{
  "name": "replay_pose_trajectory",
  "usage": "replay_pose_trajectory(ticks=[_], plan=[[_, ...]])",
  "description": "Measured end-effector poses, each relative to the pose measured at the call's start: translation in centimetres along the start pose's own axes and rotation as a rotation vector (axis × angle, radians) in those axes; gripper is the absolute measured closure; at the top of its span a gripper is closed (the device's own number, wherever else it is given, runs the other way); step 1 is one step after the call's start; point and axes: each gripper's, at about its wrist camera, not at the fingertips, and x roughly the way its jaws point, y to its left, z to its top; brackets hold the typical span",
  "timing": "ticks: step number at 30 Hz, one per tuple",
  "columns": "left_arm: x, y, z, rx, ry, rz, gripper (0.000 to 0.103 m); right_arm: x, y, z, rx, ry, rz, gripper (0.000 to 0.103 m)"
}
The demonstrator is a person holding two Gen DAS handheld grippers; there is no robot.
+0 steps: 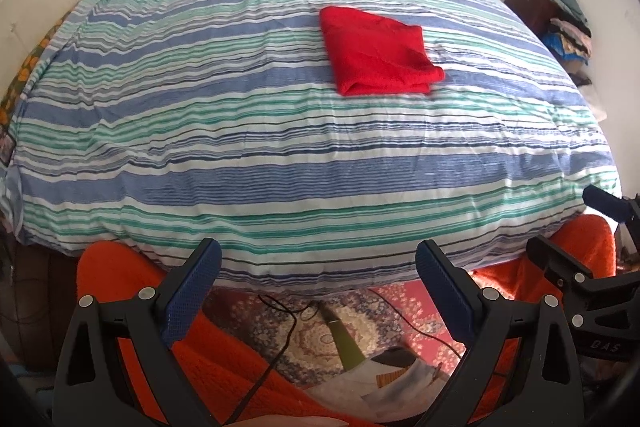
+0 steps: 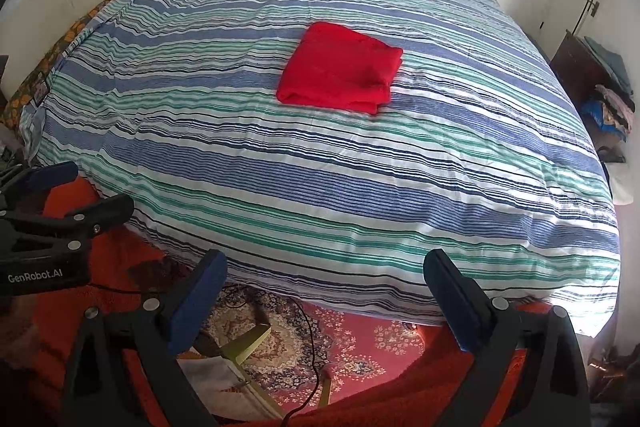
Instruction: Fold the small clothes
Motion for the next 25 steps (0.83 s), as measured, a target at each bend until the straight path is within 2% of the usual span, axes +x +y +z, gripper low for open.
replay_pose_trajectory(ticks=[25], plan=[[0.71, 0.13, -0.16, -0.006, 0.016, 0.023, 0.005, 0.62, -0.12, -0.08, 0.025, 0.012, 0.011, 0.005]])
